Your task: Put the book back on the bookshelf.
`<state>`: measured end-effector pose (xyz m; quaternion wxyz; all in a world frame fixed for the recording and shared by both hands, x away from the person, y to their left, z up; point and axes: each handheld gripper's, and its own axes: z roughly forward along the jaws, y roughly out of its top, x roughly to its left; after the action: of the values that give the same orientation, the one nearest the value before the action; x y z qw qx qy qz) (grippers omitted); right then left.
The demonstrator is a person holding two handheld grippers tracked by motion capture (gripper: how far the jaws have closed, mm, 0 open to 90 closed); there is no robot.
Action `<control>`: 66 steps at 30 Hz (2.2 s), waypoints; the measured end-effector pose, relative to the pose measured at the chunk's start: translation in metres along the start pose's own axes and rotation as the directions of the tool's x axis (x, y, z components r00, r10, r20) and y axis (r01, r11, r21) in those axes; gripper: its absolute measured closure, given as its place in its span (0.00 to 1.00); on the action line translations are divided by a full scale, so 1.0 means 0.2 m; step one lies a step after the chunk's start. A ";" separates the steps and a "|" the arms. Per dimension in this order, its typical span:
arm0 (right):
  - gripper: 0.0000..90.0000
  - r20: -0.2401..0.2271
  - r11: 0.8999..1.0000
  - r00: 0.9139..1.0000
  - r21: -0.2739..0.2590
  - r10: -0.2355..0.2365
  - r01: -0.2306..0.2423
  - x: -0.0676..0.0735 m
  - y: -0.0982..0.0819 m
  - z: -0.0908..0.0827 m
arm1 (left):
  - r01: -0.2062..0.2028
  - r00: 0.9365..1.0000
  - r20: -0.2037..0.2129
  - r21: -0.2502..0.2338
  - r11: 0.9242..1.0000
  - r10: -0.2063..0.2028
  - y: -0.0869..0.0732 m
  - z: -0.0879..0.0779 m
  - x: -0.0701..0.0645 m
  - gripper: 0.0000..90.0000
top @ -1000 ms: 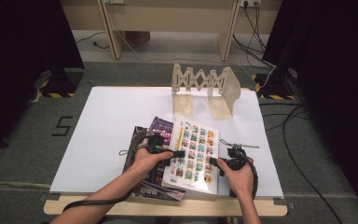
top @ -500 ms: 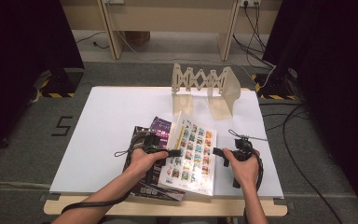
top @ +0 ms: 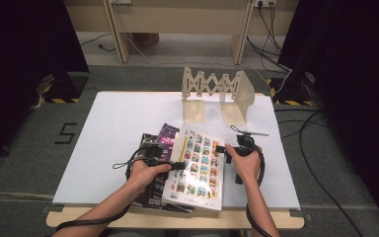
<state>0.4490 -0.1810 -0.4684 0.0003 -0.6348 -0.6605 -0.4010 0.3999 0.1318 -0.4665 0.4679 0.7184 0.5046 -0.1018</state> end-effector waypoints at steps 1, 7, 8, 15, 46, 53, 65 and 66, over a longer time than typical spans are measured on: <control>0.51 -0.002 1.000 1.000 0.007 0.004 -0.004 0.00 0.01 0.02 | -0.004 1.000 -0.001 0.004 1.000 0.004 0.00 0.00 0.00 0.84; 0.49 0.018 1.000 1.000 0.031 -0.001 0.000 0.00 0.05 0.07 | 0.002 1.000 -0.001 0.013 1.000 -0.002 0.00 -0.01 0.01 0.82; 0.49 0.018 0.999 1.000 0.040 0.020 -0.020 0.00 0.05 0.08 | -0.001 1.000 -0.002 0.019 1.000 0.001 0.00 -0.01 0.01 0.82; 0.45 -0.009 0.997 0.998 0.039 0.061 -0.061 -0.02 0.08 0.11 | -0.005 1.000 -0.020 0.035 0.999 0.006 0.03 -0.02 0.02 0.74; 0.67 -0.179 0.969 0.952 0.035 0.248 -0.246 -0.09 0.07 0.11 | -0.066 0.994 -0.077 0.076 0.995 0.072 0.08 -0.04 0.10 0.77; 0.70 -0.195 0.979 0.960 0.033 0.202 -0.199 -0.06 0.10 0.07 | -0.085 0.992 -0.086 0.089 0.992 0.093 0.09 -0.04 0.10 0.78; 0.75 -0.245 0.984 0.953 0.038 0.176 -0.172 -0.01 0.11 0.05 | -0.080 0.993 -0.085 0.091 0.993 0.087 0.08 -0.06 0.11 0.78; 0.75 -0.241 0.984 0.954 0.033 0.177 -0.175 -0.01 0.11 0.05 | -0.079 0.992 -0.088 0.089 0.993 0.087 0.08 -0.06 0.11 0.78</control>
<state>0.4735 -0.1797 -0.4652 0.1203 -0.6373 -0.5986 -0.4702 0.4199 0.1537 -0.4645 0.4172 0.7620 0.4902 -0.0707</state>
